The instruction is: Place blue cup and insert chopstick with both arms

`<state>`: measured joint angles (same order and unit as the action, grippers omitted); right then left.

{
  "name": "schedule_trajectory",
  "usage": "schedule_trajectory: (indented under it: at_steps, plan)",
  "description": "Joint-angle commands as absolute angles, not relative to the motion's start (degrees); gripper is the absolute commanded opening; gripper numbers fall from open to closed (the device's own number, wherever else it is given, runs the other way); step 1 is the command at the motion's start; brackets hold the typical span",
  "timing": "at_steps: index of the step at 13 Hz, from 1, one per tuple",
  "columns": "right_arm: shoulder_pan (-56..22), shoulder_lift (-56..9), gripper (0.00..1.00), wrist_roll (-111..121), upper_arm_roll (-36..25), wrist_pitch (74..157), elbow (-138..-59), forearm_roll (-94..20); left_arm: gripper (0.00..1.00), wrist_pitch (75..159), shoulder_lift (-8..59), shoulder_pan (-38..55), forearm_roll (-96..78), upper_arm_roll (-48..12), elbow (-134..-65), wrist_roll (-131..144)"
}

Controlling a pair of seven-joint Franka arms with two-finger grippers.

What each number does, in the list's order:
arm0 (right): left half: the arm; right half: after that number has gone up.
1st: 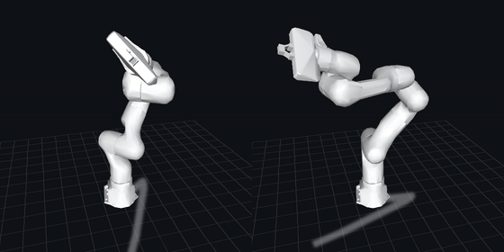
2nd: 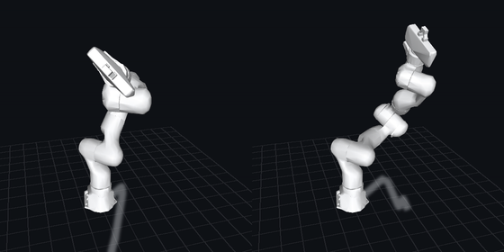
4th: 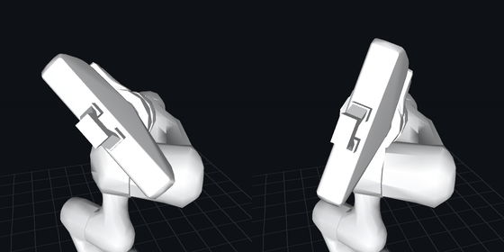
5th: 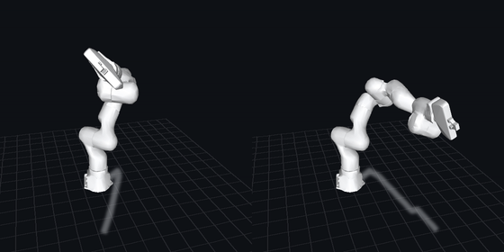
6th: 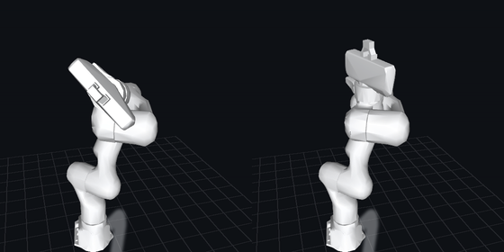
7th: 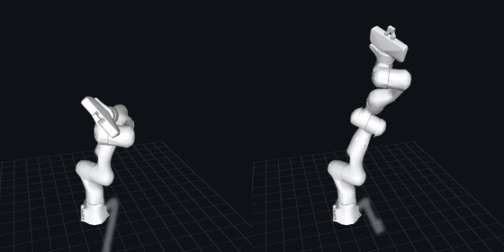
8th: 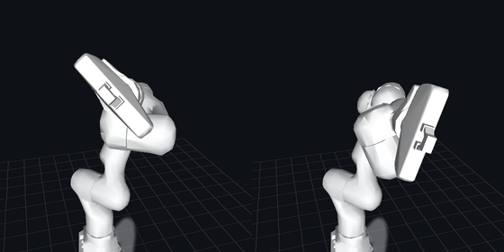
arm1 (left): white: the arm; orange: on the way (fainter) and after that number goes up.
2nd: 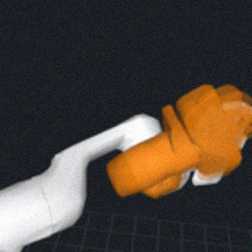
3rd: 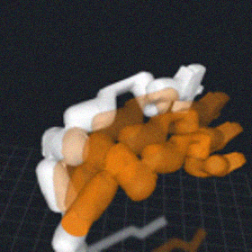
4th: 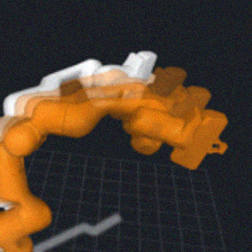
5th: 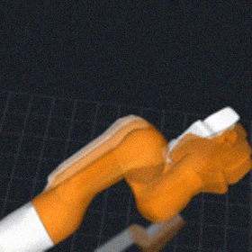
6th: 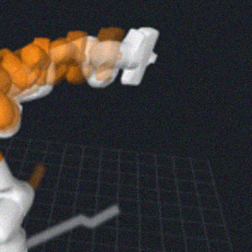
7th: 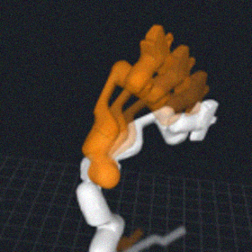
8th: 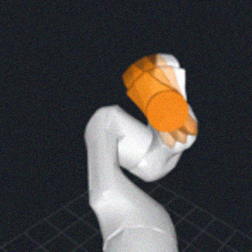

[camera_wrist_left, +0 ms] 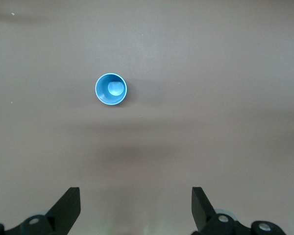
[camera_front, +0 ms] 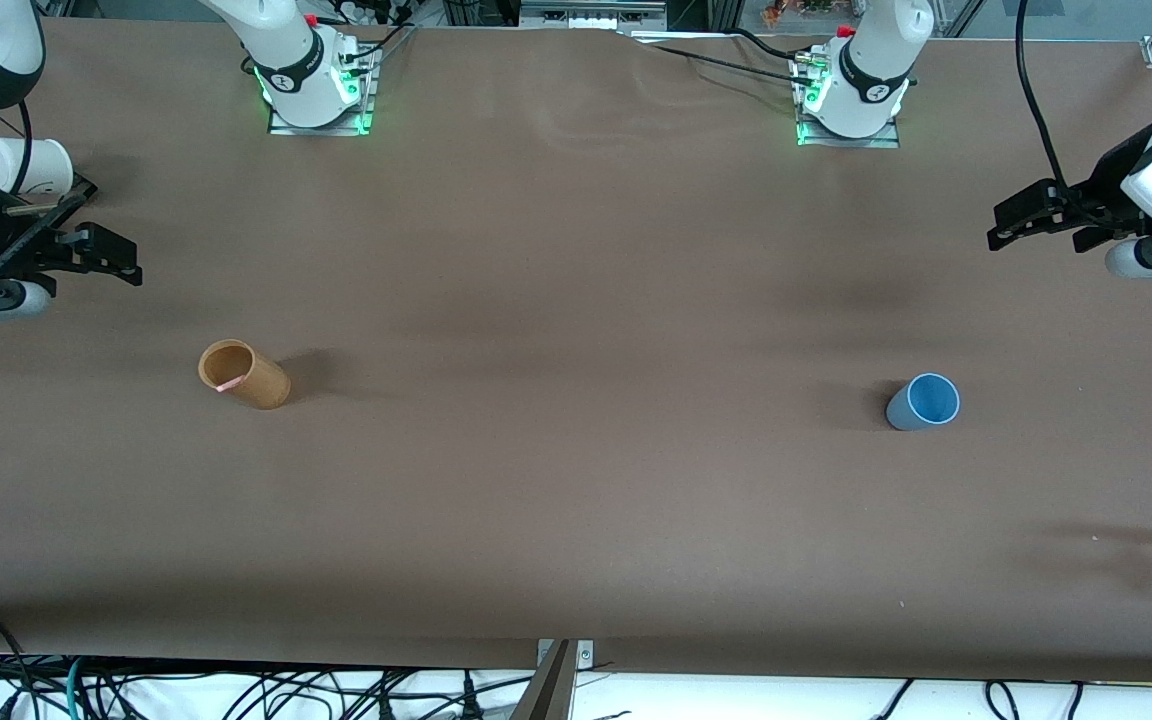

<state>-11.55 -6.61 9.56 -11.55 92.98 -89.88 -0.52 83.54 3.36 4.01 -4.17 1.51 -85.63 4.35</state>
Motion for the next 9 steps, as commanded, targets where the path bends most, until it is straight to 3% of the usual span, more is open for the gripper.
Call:
schedule_trajectory:
  at_steps: [1, 9]
  plan:
    - [-11.78, -6.5, 1.0, 10.28, -11.34, 92.73, -89.65, -0.79, 1.0, 84.2, 2.81, 3.6, -4.75, 1.14, -86.4, 4.48]
    - [-15.02, -7.82, 1.0, 10.28, -11.42, 92.99, -89.74, -0.7, 1.0, 84.2, 2.81, 3.6, -4.75, 1.14, -86.48, 4.48]
